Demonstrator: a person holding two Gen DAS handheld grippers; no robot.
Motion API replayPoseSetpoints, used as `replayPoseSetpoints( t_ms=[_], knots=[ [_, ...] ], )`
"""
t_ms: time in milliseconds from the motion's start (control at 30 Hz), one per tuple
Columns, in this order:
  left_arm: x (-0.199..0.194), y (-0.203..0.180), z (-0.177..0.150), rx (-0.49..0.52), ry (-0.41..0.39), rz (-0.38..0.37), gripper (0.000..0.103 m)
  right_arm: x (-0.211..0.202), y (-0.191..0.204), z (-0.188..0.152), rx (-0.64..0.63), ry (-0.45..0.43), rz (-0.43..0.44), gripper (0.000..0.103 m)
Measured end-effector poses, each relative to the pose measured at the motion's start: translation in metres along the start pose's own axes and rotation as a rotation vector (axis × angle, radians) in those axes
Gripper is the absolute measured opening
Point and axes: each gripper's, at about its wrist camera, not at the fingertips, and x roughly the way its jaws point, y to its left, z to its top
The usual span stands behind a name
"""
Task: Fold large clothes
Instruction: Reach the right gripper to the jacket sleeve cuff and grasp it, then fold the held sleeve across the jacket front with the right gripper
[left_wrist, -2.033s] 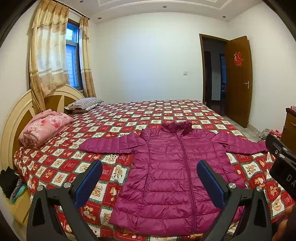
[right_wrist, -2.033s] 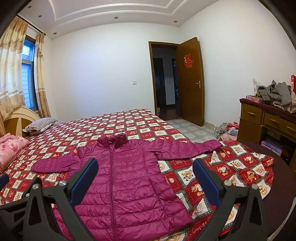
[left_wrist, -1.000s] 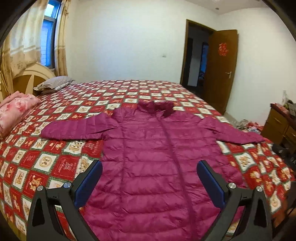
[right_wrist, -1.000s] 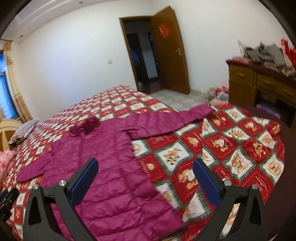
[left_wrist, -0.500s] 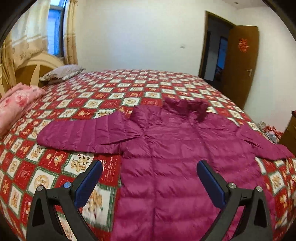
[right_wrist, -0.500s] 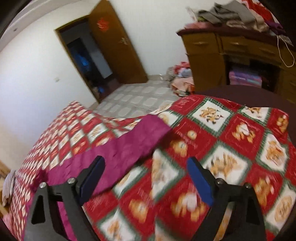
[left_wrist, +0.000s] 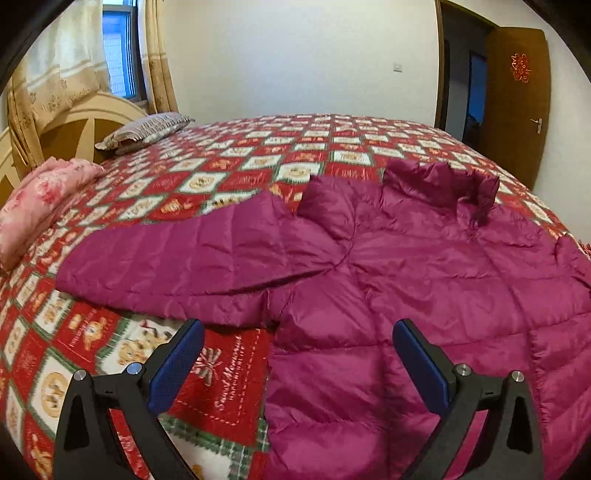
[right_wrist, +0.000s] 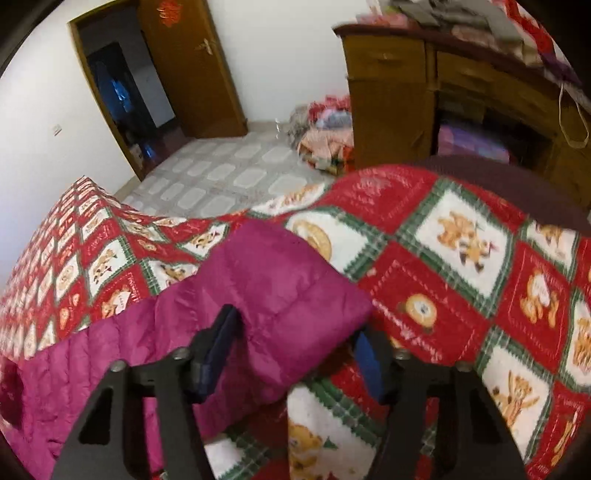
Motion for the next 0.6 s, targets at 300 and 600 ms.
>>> replayPoseSetpoints(
  t_ms=[300, 600],
  knots=[
    [0.026, -0.004, -0.018, 0.011, 0.092, -0.022, 0.102, -0.004, 0.018, 0.000, -0.119, -0.049, 0.026, 0.012],
    [0.033, 0.008, -0.020, -0.051, 0.134, -0.086, 0.102, -0.092, 0.100, -0.006, -0.314, -0.219, 0.236, 0.011]
  ],
)
